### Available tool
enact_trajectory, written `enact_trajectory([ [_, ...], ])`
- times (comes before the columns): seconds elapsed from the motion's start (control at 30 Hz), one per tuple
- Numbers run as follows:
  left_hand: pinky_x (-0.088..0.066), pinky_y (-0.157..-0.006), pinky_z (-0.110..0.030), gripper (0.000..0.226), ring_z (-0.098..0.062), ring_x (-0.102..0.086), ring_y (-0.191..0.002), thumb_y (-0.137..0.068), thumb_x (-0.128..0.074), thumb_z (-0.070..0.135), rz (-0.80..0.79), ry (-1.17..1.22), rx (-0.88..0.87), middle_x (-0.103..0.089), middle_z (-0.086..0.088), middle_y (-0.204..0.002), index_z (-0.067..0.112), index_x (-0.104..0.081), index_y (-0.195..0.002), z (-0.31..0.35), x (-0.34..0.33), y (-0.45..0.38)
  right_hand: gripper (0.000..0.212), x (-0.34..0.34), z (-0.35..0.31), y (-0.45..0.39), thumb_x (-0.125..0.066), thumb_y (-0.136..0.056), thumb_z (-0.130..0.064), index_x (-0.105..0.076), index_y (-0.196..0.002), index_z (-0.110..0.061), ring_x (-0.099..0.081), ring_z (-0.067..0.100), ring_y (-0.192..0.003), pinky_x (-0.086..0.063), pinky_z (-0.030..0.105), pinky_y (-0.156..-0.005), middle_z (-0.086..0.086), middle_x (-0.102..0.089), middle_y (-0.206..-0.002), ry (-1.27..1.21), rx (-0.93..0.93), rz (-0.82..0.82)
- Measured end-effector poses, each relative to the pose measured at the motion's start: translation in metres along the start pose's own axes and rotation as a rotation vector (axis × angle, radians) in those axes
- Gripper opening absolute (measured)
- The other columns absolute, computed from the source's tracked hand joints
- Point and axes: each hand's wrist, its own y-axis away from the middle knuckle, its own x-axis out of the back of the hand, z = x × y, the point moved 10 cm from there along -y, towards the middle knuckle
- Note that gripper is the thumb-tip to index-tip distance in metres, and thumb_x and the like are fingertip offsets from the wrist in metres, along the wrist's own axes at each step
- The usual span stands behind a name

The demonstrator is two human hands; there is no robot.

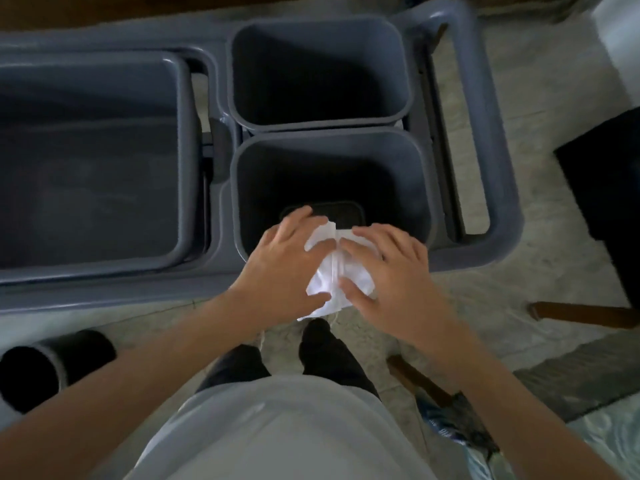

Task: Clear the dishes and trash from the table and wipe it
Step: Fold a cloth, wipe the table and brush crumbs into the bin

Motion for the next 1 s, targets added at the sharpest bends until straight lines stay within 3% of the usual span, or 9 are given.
enact_trajectory([
  [0.13,-0.014,-0.125,-0.047,0.1,-0.015,-0.034,-0.148,-0.083,-0.066,0.068,-0.271,-0.122,0.096,-0.036,0.006,-0.161,0.021,-0.023,-0.159,-0.001,-0.036,-0.001,0.09,-0.025,-0.009,-0.005,-0.063,-0.077,-0.075,-0.056,-0.144,-0.014,-0.059,0.021,-0.13,-0.033,0.04,-0.117,0.001,-0.063,-0.141,0.065,0.148,-0.186],
  [0.27,-0.043,-0.111,-0.056,0.085,-0.022,-0.071,-0.107,-0.057,-0.095,0.04,-0.032,-0.162,0.085,-0.072,-0.001,-0.118,0.014,-0.06,-0.131,0.001,-0.034,0.001,0.097,-0.041,-0.005,-0.013,-0.082,-0.067,-0.067,-0.056,-0.144,-0.014,-0.064,0.023,-0.123,-0.044,0.044,-0.113,0.003,-0.067,-0.135,0.141,0.171,-0.247],
  [0.37,-0.044,-0.109,-0.058,0.062,-0.021,-0.073,-0.088,-0.06,-0.093,0.023,0.061,-0.158,0.099,-0.073,0.001,-0.096,0.017,-0.065,-0.114,0.0,-0.035,0.002,0.08,-0.038,-0.006,-0.017,-0.092,-0.069,-0.041,-0.062,-0.137,-0.012,-0.07,0.022,-0.112,-0.051,0.044,-0.106,0.004,-0.073,-0.123,0.165,0.178,-0.202],
  [0.5,-0.039,-0.113,-0.06,0.051,-0.019,-0.07,-0.083,-0.068,-0.089,0.02,0.161,-0.171,0.11,-0.07,0.003,-0.089,0.019,-0.063,-0.112,0.0,-0.035,0.002,0.069,-0.035,-0.006,-0.018,-0.092,-0.07,-0.037,-0.066,-0.129,-0.012,-0.074,0.02,-0.101,-0.056,0.039,-0.097,0.003,-0.076,-0.114,0.125,0.219,-0.141],
  [0.57,-0.034,-0.116,-0.061,0.055,-0.021,-0.07,-0.098,-0.069,-0.087,0.023,0.169,-0.182,0.116,-0.07,0.002,-0.098,0.018,-0.061,-0.118,0.0,-0.037,0.003,0.075,-0.035,-0.004,-0.019,-0.091,-0.07,-0.042,-0.064,-0.133,-0.012,-0.073,0.019,-0.103,-0.054,0.042,-0.1,0.003,-0.076,-0.116,0.123,0.23,-0.13],
  [0.67,-0.028,-0.118,-0.063,0.088,-0.028,-0.047,-0.141,-0.066,-0.089,0.041,0.154,-0.161,0.17,-0.06,-0.004,-0.138,0.014,-0.05,-0.141,0.001,-0.032,0.014,0.094,-0.025,-0.008,-0.022,-0.085,-0.07,-0.062,-0.055,-0.145,-0.012,-0.067,0.021,-0.12,-0.045,0.049,-0.111,0.005,-0.069,-0.133,0.122,0.247,-0.123],
  [0.73,-0.023,-0.121,-0.062,0.099,-0.029,-0.027,-0.153,-0.073,-0.08,0.059,0.186,-0.129,0.218,-0.043,-0.005,-0.157,0.018,-0.038,-0.152,-0.002,-0.019,0.03,0.103,-0.012,-0.022,-0.021,-0.074,-0.075,-0.075,-0.045,-0.154,-0.016,-0.056,0.023,-0.137,-0.04,0.053,-0.116,0.006,-0.058,-0.149,0.098,0.282,-0.099],
  [0.87,-0.01,-0.124,-0.061,0.092,-0.026,0.005,-0.158,-0.082,-0.049,0.076,0.339,-0.11,0.274,-0.009,-0.004,-0.171,0.034,-0.023,-0.16,-0.013,0.027,0.085,0.105,0.018,-0.062,-0.019,-0.05,-0.079,-0.091,-0.024,-0.163,-0.033,-0.028,0.02,-0.155,-0.025,0.049,-0.123,-0.001,-0.029,-0.169,0.01,0.345,-0.066],
  [1.0,-0.001,-0.123,-0.064,0.104,-0.027,0.016,-0.157,-0.076,-0.052,0.087,0.432,-0.141,0.489,0.008,-0.001,-0.172,0.043,-0.011,-0.161,-0.035,0.056,0.174,0.107,0.031,-0.13,-0.006,-0.053,-0.078,-0.091,-0.018,-0.163,-0.038,-0.013,0.022,-0.159,-0.021,0.053,-0.123,-0.003,-0.016,-0.172,-0.028,0.477,-0.028],
])
